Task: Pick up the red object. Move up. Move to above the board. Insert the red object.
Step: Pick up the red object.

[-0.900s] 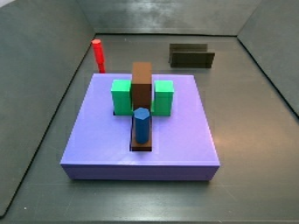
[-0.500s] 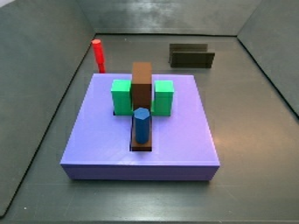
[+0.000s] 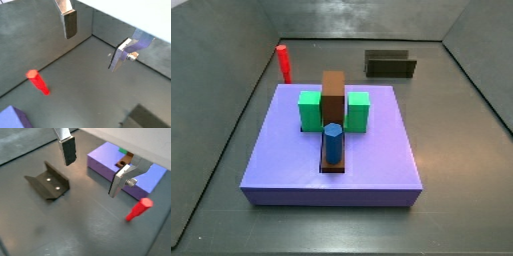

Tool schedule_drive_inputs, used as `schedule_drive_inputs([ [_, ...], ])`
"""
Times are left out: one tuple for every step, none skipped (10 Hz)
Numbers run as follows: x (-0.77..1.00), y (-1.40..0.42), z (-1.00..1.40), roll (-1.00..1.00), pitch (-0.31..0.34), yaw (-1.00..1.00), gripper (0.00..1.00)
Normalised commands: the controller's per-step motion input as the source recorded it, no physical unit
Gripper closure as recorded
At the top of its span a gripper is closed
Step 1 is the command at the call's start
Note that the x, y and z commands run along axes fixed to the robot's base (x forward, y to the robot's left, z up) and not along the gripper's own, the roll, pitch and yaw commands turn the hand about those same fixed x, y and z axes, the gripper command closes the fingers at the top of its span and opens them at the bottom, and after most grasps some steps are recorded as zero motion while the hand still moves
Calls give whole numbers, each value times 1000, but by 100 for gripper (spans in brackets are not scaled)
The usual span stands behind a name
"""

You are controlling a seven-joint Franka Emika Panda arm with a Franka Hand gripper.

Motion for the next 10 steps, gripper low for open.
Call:
schedule_drive_inputs([
  [-429,-391,0,14,-10,-46,0],
  [-343,-380,-43,39,0,-49,0],
  [-426,-400,-140,50,0,-143,0],
  [-474,-411,-200,44,0,-134,0],
  [-554,-500,-311,53,-26,-71,0],
  [-571,-483,-383,47,-57,0,0],
  [-580,-426,-440,4,-90,17,0],
  [-417,-291,-554,-39,-167,60,0],
  [-251,-134,-571,-96,-177,63,0],
  [-160,0,-454,-191,-157,111,0],
])
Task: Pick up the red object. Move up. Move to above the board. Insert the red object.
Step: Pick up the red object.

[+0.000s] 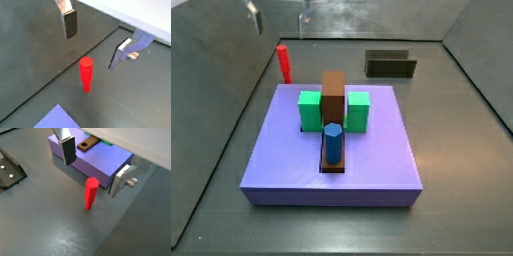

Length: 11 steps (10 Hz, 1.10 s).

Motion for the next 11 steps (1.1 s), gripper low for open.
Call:
schedule_drive_inputs([
  [0,-3,-311,-203,-94,109,0],
  [0,-49,-263,-189,-77,77,0],
  [0,-131,-254,-179,-81,40,0],
  [0,-123,-317,-174,-84,11,0],
  [-3,-23,-331,-133,-67,6,0],
  [0,0,-289,-133,-47,0,0],
  [0,0,-286,-116,-40,0,0],
  [0,0,-257,-86,-39,0,0],
  [0,0,-191,-47,-29,0,0],
  [-14,0,-200,-43,-33,0,0],
  [-17,0,-186,-30,-26,0,0],
])
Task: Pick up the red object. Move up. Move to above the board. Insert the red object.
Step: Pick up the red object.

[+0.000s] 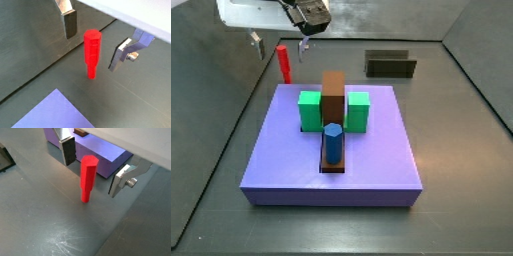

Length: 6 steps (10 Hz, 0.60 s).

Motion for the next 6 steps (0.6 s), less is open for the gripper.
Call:
schedule_drive_inputs([
  [0,0,-60,0,0,0,0],
  [0,0,-29,6,0,0,0],
  [0,0,0,13,0,0,0],
  [0,0,0,0,0,0,0],
  [0,0,0,0,0,0,100],
  [0,0,0,0,0,0,100],
])
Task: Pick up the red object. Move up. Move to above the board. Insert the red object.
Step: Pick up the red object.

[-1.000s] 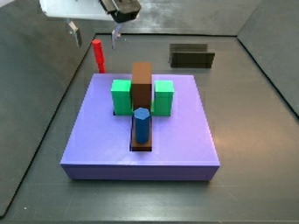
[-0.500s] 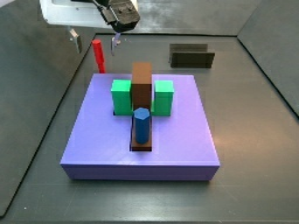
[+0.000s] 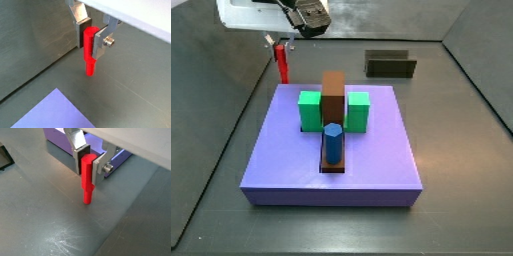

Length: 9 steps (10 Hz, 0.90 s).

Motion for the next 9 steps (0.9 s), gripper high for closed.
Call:
schedule_drive_inputs([
  [0,0,0,0,0,0,100],
  [0,0,0,0,0,0,100],
  [0,0,0,0,0,0,100],
  [0,0,0,0,0,0,100],
  [0,0,0,0,0,0,100],
  [0,0,0,0,0,0,100],
  [0,0,0,0,0,0,100],
  [0,0,0,0,0,0,100],
  [0,0,0,0,0,0,100],
])
